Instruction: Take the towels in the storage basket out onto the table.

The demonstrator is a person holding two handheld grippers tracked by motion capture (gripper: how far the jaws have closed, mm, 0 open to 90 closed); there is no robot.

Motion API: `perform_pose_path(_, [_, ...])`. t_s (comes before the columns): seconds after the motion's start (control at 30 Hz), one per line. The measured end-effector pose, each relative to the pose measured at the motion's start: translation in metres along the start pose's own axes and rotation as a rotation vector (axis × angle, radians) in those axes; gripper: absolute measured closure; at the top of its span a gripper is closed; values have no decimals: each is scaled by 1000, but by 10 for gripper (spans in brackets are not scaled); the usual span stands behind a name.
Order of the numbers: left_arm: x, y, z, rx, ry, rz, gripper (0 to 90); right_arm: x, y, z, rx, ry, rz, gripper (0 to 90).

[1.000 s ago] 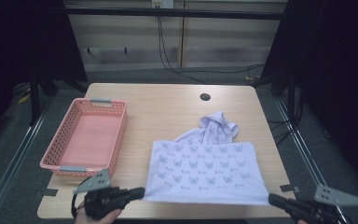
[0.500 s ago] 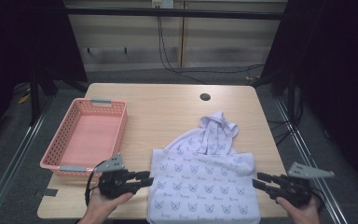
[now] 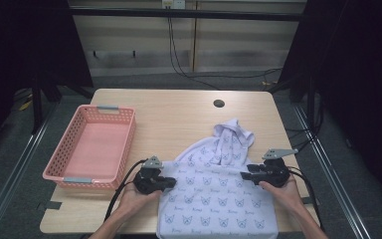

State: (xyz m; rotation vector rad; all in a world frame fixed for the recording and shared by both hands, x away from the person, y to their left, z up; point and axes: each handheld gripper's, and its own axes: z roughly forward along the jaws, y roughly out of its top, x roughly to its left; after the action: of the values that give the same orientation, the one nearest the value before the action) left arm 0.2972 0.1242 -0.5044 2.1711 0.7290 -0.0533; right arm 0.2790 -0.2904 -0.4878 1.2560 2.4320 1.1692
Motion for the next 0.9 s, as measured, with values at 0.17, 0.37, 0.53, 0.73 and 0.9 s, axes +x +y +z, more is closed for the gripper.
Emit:
perform_pose_path(0.17, [-10,-11,-12,38,-33,4,900,7,-13,0,39,1,-6,775])
perform_pose_path(0.37, [-33,-31,-28,82,-95,17,900,25,-28,-12,70,68,-10,866])
perform_pose_path(0.53, [-44,-33,-45,-22,-175,21,786,45,-40,-23,103,109,-40,864])
perform_pose_path(0.73, [-23,10,-31,-124,-120,7,726,61,-52,-36,154,170,-49,839])
perform_pose_path(0.9, [0,29,13,-72,-30,-15,718,57,-52,-46,69,183,-10,710])
